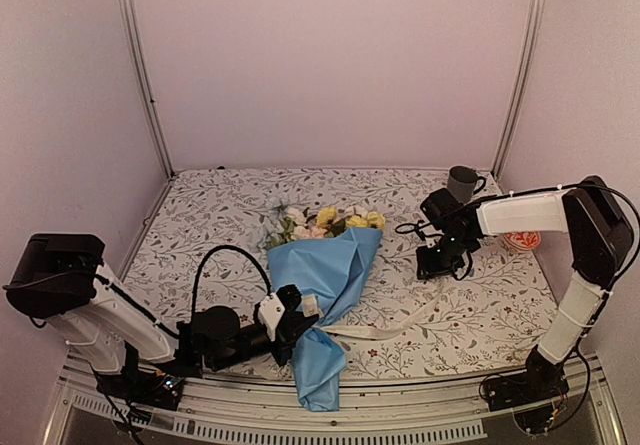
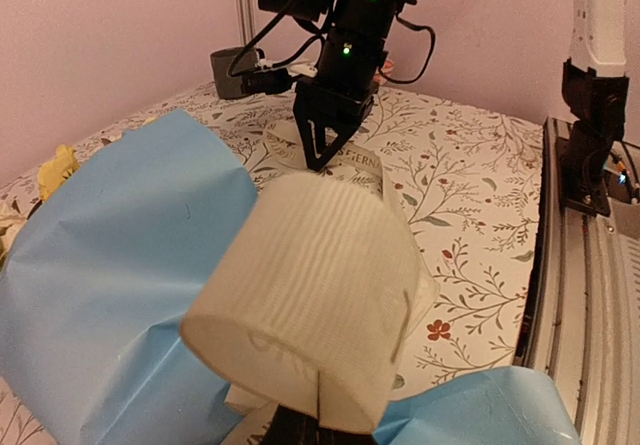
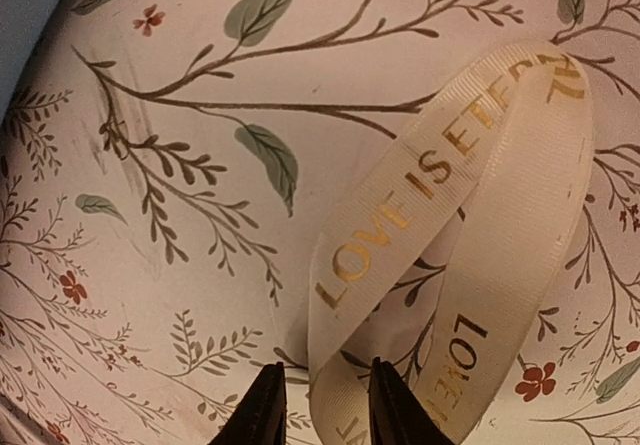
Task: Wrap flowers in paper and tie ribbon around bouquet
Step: Pick up the right side of the ribbon from the center of the board, then place the right side of the ribbon at the center of the board.
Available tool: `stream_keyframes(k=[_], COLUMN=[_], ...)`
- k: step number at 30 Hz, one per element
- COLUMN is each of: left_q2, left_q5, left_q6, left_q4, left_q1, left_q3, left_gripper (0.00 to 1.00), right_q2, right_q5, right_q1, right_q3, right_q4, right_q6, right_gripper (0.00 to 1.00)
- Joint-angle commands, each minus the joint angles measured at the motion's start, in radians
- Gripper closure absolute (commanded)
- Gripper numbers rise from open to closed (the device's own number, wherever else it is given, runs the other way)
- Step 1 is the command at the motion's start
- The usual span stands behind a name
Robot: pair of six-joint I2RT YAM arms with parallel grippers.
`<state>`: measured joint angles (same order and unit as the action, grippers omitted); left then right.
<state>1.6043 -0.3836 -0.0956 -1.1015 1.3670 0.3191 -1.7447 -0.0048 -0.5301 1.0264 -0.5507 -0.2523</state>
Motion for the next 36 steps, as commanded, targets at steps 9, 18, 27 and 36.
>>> stream_keyframes(k=[9,18,27,36], left_q2=[-0.035,-0.026,-0.019,-0.005], left_q5=[-0.016,-0.023,-0.034,-0.043], left_q6=[0.021,0.026,0.051,0.061], left_q4=[0.041,0.038,0.043,0.065], left_q1=[0.015,0.021,0.044,0.069], left_q3=[0.013,0.018,0.033,0.056], left_gripper=[1.0,1.0,1.0,1.0], right_q2=[0.082,0.456,0.053,-0.329], right_q5=[0.031,-0.258,-0.337,-0.341], right_q1=[0.0,-0.182,-0.577,-0.699], right_q3=[0.108,0.393,0.946,1.256], right_q4=[-0.038,0.118,0.187,0.224], right_q6=[0.037,-0.025,-0.01,-0.123], right_gripper=[1.0,1.0,1.0,1.0])
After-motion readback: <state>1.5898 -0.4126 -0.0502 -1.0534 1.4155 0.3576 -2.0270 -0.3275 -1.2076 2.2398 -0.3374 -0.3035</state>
